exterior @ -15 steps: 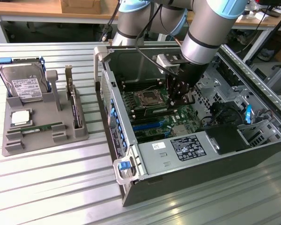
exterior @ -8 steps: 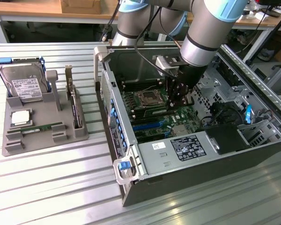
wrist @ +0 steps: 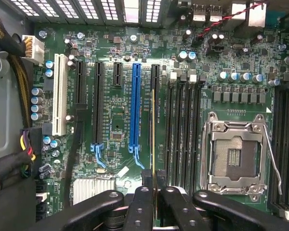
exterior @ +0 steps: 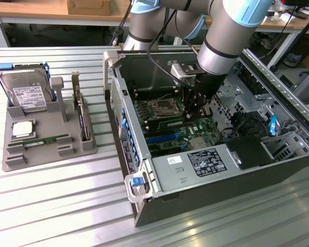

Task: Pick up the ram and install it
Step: 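Insert the ram into the slot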

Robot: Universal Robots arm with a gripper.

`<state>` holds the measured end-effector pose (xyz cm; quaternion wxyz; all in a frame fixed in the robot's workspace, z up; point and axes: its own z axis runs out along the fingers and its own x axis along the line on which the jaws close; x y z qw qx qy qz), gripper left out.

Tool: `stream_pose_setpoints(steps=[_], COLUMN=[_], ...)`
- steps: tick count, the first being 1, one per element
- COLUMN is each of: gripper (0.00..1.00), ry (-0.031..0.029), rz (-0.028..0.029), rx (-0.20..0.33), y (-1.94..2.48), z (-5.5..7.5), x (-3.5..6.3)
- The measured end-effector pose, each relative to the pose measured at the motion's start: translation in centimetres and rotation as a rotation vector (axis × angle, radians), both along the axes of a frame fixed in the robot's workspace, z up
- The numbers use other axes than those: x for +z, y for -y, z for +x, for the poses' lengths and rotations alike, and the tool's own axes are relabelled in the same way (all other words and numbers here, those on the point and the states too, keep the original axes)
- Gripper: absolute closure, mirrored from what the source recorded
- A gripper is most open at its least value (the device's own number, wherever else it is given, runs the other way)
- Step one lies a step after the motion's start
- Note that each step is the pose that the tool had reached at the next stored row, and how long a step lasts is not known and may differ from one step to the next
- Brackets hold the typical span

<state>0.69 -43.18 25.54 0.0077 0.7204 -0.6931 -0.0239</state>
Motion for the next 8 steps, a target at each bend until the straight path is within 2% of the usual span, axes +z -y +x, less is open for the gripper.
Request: stream_pose_setpoints(steps=[8], gripper=[0.88], ry=[0.0], rz=[0.0], rx=[0.0], y=[0.0], z=[0.0], x=[-0.68])
